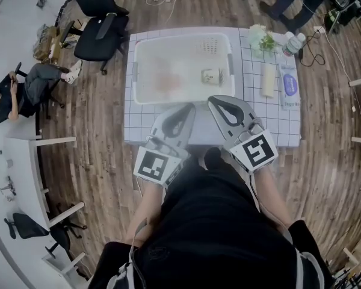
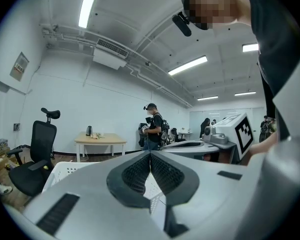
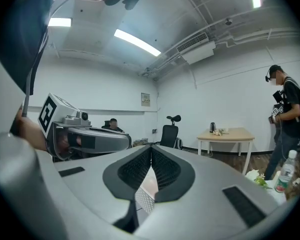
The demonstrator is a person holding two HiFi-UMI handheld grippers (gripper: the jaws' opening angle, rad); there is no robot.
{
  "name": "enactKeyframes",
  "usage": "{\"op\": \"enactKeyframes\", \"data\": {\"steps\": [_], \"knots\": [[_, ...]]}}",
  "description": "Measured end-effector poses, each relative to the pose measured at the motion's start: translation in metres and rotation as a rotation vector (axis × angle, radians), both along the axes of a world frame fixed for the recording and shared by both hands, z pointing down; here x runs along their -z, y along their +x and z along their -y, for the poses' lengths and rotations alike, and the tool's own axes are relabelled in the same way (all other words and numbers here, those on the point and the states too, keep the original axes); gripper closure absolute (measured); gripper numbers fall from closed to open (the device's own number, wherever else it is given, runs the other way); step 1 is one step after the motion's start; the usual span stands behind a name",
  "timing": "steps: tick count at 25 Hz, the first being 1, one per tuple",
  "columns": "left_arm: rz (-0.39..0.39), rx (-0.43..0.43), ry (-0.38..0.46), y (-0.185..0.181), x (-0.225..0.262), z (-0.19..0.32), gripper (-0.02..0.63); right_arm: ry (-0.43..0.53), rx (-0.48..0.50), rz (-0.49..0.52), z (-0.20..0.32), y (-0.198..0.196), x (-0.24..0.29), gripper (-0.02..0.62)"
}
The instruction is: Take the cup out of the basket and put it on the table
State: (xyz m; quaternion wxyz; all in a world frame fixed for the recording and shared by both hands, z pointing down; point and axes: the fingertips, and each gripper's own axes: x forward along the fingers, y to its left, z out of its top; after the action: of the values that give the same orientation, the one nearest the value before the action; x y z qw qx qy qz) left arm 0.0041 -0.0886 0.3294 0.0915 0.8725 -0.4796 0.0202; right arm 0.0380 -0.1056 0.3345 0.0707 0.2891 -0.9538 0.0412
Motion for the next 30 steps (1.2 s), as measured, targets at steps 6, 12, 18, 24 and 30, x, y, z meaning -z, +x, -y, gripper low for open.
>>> {"op": "enactKeyframes", "data": {"steps": [6, 12, 18, 24, 30], "knots": [[0.016, -0.004, 0.006, -0.008, -0.004, 0.010, 0.595, -0.028, 0.006, -0.028, 0.006, -0.005, -0.012, 0.578], [-0.013, -0.020, 0.007, -0.015, -0.003, 0.015, 0.595, -0.036, -0.003, -0.048, 0.010, -0.015, -0.019, 0.577], [-0.023, -0.037, 0.010, -0.026, -0.007, 0.018, 0.595, -0.012, -0.002, -0.087, 0.021, -0.020, -0.027, 0.577], [-0.012, -0.062, 0.017, -0.038, -0.013, 0.025, 0.595, -0.008, -0.022, -0.106, 0.035, -0.030, -0.034, 0.575], [0.002, -0.089, 0.047, -0.044, -0.014, 0.038, 0.595, -0.029, 0.018, -0.164, 0.048, -0.044, -0.053, 0.512]]}}
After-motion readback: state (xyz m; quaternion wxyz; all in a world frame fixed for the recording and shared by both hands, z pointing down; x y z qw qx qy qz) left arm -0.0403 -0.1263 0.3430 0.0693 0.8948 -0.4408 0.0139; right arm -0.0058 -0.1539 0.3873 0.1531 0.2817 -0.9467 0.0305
